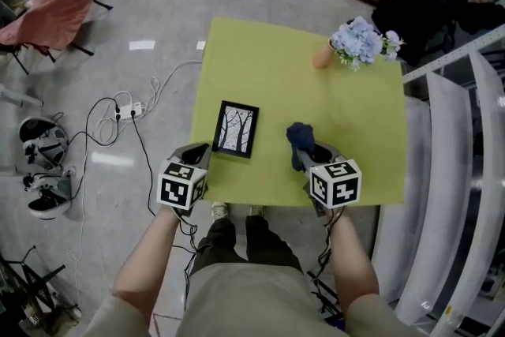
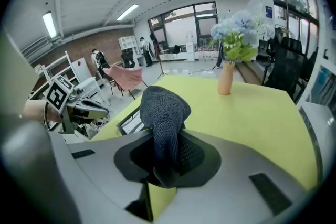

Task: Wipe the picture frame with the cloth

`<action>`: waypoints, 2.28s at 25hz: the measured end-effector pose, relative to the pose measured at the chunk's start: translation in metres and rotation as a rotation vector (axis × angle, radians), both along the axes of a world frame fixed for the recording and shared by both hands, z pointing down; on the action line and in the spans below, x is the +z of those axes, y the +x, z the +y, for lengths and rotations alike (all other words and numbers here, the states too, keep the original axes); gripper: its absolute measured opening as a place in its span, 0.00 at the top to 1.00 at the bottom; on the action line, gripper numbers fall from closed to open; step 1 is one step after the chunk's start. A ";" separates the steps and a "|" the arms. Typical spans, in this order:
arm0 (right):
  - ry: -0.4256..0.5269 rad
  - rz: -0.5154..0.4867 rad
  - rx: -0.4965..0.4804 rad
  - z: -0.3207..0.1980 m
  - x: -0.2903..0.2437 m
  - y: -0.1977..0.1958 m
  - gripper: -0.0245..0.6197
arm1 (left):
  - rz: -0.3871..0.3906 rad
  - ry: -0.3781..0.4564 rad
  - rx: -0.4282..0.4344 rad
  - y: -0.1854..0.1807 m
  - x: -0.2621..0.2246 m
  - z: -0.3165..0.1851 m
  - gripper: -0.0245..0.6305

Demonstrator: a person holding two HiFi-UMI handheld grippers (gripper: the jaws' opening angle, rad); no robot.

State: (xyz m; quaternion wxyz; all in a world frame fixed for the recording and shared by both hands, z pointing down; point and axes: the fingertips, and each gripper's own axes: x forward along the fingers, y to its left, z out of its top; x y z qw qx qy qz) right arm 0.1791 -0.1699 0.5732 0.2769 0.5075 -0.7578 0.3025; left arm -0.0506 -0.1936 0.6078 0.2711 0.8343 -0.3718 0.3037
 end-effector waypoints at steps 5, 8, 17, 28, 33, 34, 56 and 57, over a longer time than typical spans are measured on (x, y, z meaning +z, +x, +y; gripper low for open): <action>0.148 -0.034 0.000 -0.009 -0.070 -0.001 0.85 | 0.051 0.157 -0.038 -0.010 -0.085 -0.021 0.95; 0.241 -0.060 -0.022 -0.011 -0.117 -0.008 0.85 | 0.064 0.264 -0.043 -0.012 -0.141 -0.030 0.95; 0.538 -0.135 -0.058 -0.011 -0.251 -0.027 0.84 | 0.122 0.541 -0.034 -0.009 -0.283 -0.033 0.95; 0.812 -0.082 -0.122 0.020 -0.362 -0.048 0.84 | 0.130 0.834 -0.047 -0.024 -0.410 0.002 0.95; 0.847 -0.101 -0.162 0.040 -0.376 -0.057 0.84 | 0.143 0.878 -0.040 -0.022 -0.423 0.025 0.95; 0.846 -0.103 -0.168 0.043 -0.376 -0.058 0.84 | 0.148 0.884 -0.037 -0.020 -0.425 0.029 0.95; 0.765 -0.078 -0.157 0.060 -0.327 -0.064 0.84 | 0.112 0.768 -0.010 -0.019 -0.359 0.057 0.95; 0.765 -0.078 -0.157 0.060 -0.328 -0.064 0.84 | 0.114 0.769 -0.010 -0.019 -0.360 0.058 0.95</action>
